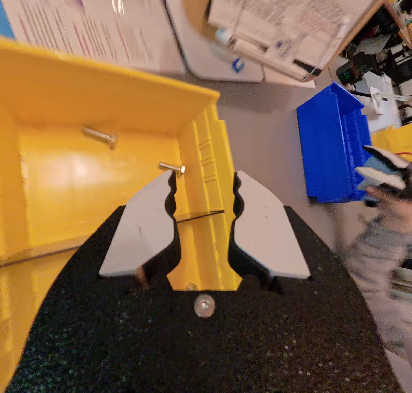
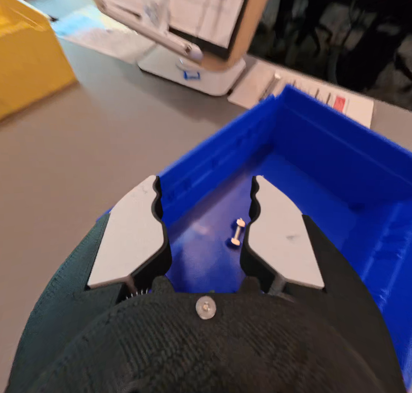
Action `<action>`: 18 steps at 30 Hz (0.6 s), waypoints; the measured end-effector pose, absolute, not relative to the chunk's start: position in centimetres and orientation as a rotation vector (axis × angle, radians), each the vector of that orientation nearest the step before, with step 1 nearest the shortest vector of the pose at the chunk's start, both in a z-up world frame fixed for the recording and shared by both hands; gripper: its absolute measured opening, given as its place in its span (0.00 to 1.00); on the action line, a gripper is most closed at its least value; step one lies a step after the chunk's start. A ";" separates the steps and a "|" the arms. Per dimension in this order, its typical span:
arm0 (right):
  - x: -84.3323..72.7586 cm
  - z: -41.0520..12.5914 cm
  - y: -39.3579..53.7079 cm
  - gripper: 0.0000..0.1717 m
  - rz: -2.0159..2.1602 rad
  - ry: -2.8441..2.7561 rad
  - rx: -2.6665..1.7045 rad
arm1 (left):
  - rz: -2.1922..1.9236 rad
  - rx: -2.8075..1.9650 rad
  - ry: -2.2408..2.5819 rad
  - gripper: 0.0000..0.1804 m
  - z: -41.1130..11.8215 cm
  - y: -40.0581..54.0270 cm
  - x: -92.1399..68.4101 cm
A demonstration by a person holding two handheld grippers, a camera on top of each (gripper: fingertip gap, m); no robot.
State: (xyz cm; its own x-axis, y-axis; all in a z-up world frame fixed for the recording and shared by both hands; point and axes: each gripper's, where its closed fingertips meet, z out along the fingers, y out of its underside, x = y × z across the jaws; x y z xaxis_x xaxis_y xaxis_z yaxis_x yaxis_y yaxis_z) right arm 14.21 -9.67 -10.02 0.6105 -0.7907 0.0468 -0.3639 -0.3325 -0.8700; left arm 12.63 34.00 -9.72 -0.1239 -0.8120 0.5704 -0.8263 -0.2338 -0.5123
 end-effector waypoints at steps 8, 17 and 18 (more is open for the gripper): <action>12.7 -10.2 -7.1 0.48 -0.588 0.772 -1.926 | 0.696 2.568 -1.381 0.24 -18.9 39.3 18.0; 12.8 -11.2 -7.1 0.47 -0.610 0.754 -1.970 | 0.535 2.851 -1.130 0.11 -21.7 40.4 19.8; 12.7 -11.2 -7.0 0.46 -0.604 0.753 -1.969 | 0.566 2.868 -1.101 0.08 -21.8 40.5 20.0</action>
State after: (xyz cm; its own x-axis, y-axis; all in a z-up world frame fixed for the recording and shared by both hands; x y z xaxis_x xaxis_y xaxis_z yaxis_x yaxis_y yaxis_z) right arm 12.72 -7.03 -11.23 0.6932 -0.7119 0.1124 -0.2640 -0.3960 -0.8795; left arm 20.00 40.50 -21.80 0.6859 -0.6440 0.3389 -0.6505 -0.7513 -0.1113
